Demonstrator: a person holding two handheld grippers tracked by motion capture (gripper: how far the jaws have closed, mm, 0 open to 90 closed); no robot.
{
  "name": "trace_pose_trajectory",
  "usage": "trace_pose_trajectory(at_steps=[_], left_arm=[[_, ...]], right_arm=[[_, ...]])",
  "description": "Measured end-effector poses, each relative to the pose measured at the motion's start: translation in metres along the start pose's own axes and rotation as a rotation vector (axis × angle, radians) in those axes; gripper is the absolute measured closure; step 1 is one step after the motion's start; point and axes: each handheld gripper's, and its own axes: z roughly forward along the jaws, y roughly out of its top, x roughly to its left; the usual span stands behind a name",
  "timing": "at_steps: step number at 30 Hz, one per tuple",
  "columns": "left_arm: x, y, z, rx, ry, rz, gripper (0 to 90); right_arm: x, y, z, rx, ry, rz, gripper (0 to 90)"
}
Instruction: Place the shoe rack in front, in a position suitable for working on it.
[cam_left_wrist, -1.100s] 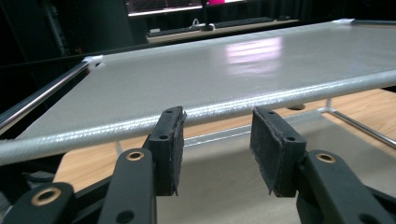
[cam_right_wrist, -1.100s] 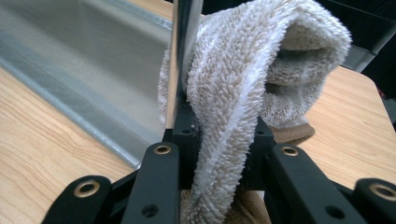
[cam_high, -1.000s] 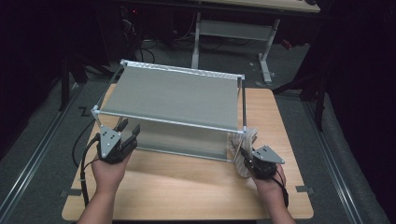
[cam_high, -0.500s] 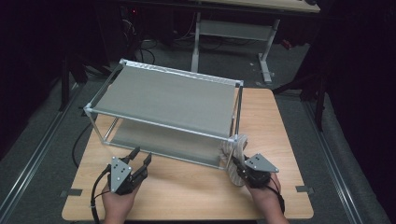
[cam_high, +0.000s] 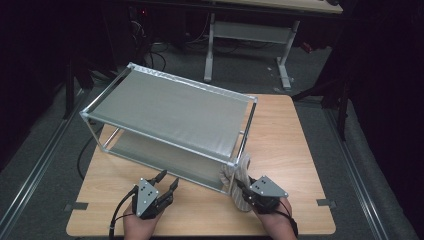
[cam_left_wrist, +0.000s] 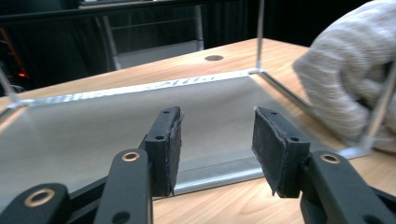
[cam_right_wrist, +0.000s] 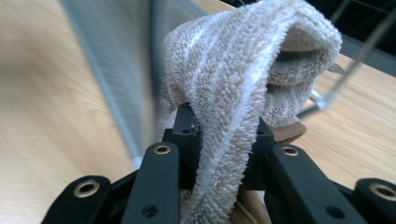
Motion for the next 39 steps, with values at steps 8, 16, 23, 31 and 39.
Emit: trace_pose_trajectory(at_steps=[8, 16, 23, 31, 39], left_arm=[[-0.025, 0.004, 0.016, -0.003, -0.078, 0.008, 52.2], [-0.058, 0.009, 0.040, -0.004, -0.192, -0.017, 52.4], [-0.090, 0.025, 0.064, -0.008, -0.277, 0.029, 52.7], [-0.109, 0.041, 0.082, -0.018, -0.281, 0.082, 61.2], [-0.111, 0.039, 0.074, -0.037, -0.252, 0.091, 78.6]], right_arm=[[-0.039, -0.015, -0.003, 0.047, -0.142, 0.053, 71.6], [-0.069, -0.028, -0.010, 0.065, -0.213, 0.130, 71.5], [-0.075, -0.031, -0.009, 0.069, -0.212, 0.165, 71.5], [-0.071, -0.030, -0.009, 0.062, -0.190, 0.160, 71.5], [-0.067, -0.028, -0.008, 0.059, -0.177, 0.151, 71.5]])
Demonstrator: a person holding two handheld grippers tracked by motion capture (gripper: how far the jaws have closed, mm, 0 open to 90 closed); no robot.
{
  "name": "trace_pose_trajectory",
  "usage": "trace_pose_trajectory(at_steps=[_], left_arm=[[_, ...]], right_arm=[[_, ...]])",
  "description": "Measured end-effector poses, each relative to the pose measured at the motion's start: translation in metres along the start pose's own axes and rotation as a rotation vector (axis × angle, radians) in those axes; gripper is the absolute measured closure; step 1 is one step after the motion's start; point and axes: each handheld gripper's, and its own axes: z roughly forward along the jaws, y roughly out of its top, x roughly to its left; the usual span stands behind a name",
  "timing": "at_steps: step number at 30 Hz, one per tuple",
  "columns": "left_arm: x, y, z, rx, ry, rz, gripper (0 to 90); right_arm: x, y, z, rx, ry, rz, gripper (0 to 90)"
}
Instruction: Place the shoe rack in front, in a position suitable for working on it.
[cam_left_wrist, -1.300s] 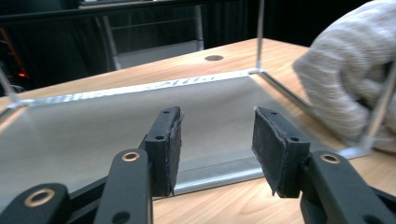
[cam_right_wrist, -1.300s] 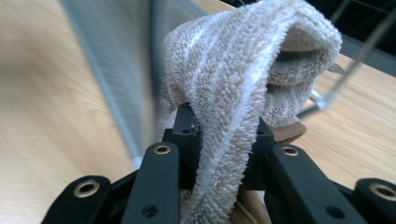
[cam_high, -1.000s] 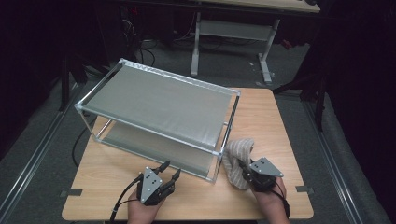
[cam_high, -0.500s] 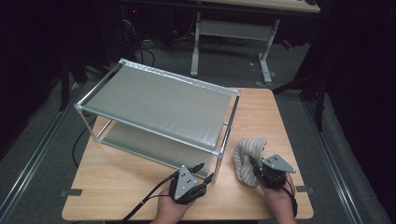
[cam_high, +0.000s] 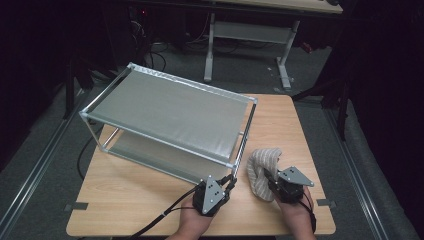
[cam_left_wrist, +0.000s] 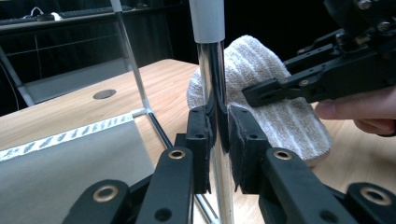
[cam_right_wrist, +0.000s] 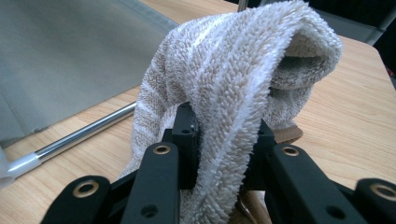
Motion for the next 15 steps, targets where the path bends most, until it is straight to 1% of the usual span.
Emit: trace_pose_trajectory(at_steps=[4, 6, 9, 12, 14, 15], left_arm=[[-0.002, -0.004, -0.014, -0.007, -0.004, 0.000, 78.7], [-0.003, -0.007, -0.023, -0.010, -0.008, 0.009, 78.6], [-0.004, -0.009, -0.032, -0.015, -0.013, 0.009, 78.6], [-0.005, -0.010, -0.040, -0.012, -0.017, 0.017, 78.3], [-0.006, -0.012, -0.045, -0.013, -0.020, 0.023, 78.2], [-0.007, -0.012, -0.047, -0.014, -0.020, 0.026, 78.1]], right_arm=[[0.006, 0.003, 0.001, -0.009, 0.007, -0.014, 71.6], [0.012, 0.007, 0.001, -0.020, 0.024, -0.019, 71.6], [0.025, 0.018, 0.005, -0.037, 0.064, -0.028, 71.6], [0.040, 0.030, 0.018, -0.031, 0.111, -0.048, 71.7], [0.053, 0.035, 0.030, -0.010, 0.135, -0.080, 71.7], [0.058, 0.037, 0.037, 0.006, 0.139, -0.093, 71.6]])
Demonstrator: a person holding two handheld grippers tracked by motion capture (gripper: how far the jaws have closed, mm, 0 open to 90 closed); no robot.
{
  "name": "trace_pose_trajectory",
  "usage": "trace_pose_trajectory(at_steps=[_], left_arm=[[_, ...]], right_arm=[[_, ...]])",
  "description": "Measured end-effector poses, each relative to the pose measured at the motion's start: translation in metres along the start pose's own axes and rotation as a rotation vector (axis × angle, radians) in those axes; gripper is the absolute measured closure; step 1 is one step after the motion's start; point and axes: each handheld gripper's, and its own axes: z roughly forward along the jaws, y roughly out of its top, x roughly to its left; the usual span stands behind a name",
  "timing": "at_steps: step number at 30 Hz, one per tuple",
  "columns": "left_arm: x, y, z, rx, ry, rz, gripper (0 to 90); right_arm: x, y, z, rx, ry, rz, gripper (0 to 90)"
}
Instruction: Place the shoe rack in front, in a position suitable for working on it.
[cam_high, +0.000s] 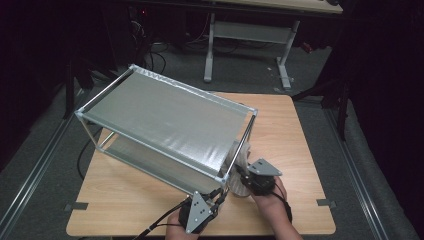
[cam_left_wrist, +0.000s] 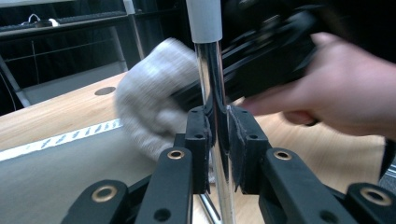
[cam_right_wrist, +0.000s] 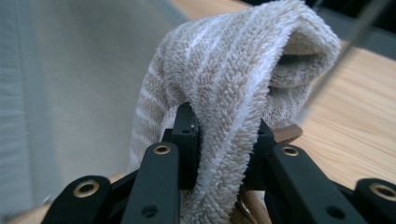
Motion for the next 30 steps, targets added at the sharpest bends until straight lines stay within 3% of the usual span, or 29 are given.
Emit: trace_pose_trajectory(at_steps=[5, 9, 18, 25, 30], left_arm=[[0.000, -0.003, -0.012, -0.006, 0.002, 0.006, 77.8], [0.000, -0.006, -0.020, -0.008, 0.009, 0.011, 78.0], [0.001, -0.006, -0.026, -0.006, -0.006, 0.052, 77.1], [0.005, -0.007, -0.028, -0.004, -0.002, 0.066, 76.9], [0.016, -0.008, -0.030, -0.001, 0.028, 0.041, 77.0]], right_arm=[[0.017, 0.001, 0.037, 0.096, 0.016, -0.026, 71.7], [0.025, -0.005, 0.055, 0.192, 0.025, -0.060, 72.6], [0.027, -0.009, 0.047, 0.226, 0.018, -0.079, 74.8], [0.021, -0.015, 0.036, 0.229, 0.018, -0.051, 74.7], [0.016, -0.020, 0.028, 0.212, 0.008, -0.032, 74.6]])
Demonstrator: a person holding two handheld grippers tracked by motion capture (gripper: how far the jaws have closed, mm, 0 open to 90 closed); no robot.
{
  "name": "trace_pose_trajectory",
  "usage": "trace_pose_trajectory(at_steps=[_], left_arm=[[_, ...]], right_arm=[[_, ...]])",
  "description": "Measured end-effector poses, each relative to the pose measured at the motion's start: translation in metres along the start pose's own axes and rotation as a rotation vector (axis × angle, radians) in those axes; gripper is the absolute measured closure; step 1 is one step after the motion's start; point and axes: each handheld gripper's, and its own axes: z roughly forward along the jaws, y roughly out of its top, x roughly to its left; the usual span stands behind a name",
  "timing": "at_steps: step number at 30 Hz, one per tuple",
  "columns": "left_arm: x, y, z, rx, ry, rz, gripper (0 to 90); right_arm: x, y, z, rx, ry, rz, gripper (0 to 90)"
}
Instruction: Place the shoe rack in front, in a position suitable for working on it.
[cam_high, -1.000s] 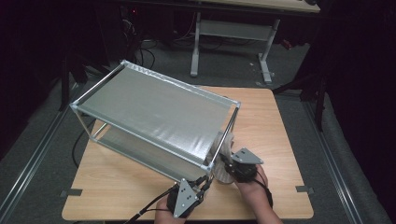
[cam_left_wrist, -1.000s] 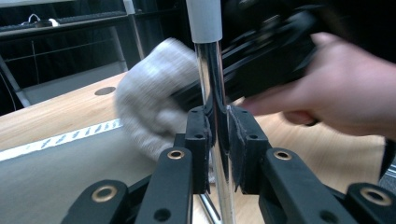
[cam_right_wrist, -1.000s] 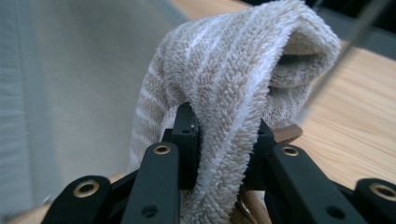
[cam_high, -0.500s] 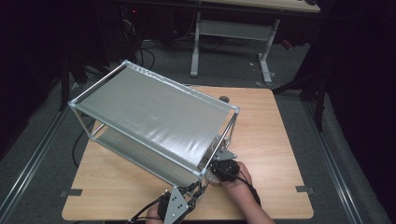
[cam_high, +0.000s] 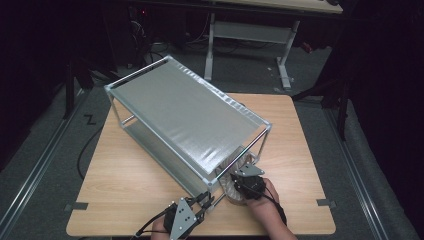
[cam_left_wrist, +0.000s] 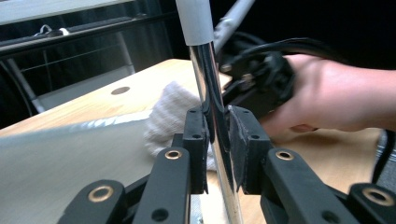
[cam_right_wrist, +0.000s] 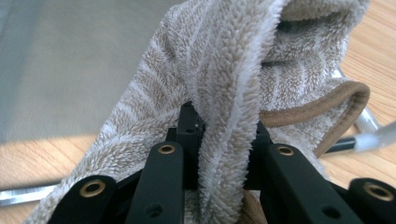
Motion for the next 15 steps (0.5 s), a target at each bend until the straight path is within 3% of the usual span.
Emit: trace_pose_trajectory(at_steps=[5, 9, 15], left_arm=[[0.014, -0.001, 0.002, 0.011, 0.049, -0.027, 77.4], [0.028, -0.003, 0.003, 0.014, 0.084, -0.081, 78.2], [0.028, -0.007, 0.003, -0.001, 0.093, -0.078, 77.0]], right_arm=[[-0.008, -0.006, -0.008, -0.003, -0.041, 0.020, 74.5], [-0.022, -0.012, -0.010, 0.007, -0.072, 0.057, 74.4], [-0.025, -0.013, -0.019, -0.026, -0.080, 0.077, 73.5]])
